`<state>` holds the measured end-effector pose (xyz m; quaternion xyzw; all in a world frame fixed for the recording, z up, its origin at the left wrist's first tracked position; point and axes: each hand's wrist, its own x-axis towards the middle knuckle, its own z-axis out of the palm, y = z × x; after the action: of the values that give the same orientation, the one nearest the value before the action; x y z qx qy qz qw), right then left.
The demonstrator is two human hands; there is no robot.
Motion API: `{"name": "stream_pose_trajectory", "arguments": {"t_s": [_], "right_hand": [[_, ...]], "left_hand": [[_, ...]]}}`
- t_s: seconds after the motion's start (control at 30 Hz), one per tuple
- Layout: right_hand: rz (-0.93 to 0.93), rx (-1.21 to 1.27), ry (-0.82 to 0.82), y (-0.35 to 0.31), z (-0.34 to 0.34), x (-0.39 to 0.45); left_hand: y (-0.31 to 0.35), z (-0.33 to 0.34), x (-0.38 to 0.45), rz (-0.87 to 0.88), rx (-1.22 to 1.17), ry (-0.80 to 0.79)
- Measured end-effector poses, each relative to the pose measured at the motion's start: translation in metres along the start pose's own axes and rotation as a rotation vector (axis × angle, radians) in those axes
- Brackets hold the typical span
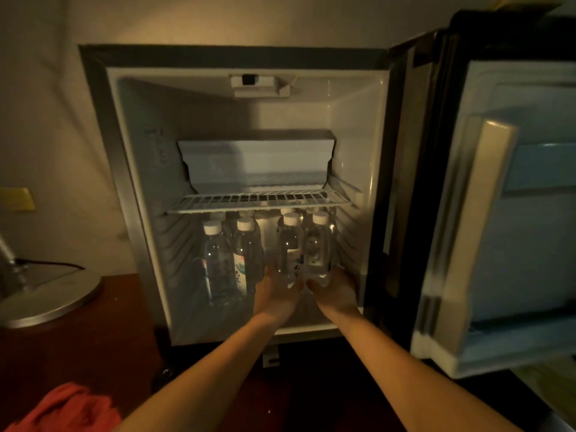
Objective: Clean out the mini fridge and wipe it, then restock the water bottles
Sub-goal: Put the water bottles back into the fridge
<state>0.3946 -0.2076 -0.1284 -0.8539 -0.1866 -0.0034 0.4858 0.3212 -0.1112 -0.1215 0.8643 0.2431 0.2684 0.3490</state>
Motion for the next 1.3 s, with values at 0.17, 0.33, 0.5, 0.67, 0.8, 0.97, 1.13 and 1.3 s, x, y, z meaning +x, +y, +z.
{"name": "stream_pose_trajectory", "arguments": {"t_s": [0.17, 0.33, 0.5, 0.67, 0.8, 0.97, 1.13, 1.3], "right_hand": [[0.003, 0.016, -0.044, -0.015, -0.025, -0.031], [-0.085, 0.020, -0.074, -0.019, -0.054, -0.067], [-0.183, -0.109, -0.121, -0.016, -0.092, -0.104], [-0.262, -0.235, -0.118, 0.000, -0.132, -0.132], [-0.313, -0.353, -0.050, 0.020, -0.164, -0.157], [-0.398, -0.568, 0.078, 0.057, -0.204, -0.180], [-0.402, -0.634, 0.153, 0.095, -0.245, -0.181], [-0.396, -0.672, 0.197, 0.130, -0.279, -0.168]], "left_hand": [[0.005, -0.021, -0.031, -0.033, -0.054, -0.078], [0.010, -0.036, -0.066, 0.073, -0.027, -0.083], [0.028, -0.051, -0.106, 0.168, 0.112, -0.106], [0.049, -0.056, -0.145, 0.294, 0.327, -0.135], [0.069, -0.044, -0.170, 0.357, 0.362, -0.142], [0.104, -0.014, -0.199, 0.505, 0.337, -0.102], [0.141, 0.024, -0.216, 0.650, 0.306, -0.069], [0.170, 0.065, -0.209, 0.717, 0.318, -0.073]]}}
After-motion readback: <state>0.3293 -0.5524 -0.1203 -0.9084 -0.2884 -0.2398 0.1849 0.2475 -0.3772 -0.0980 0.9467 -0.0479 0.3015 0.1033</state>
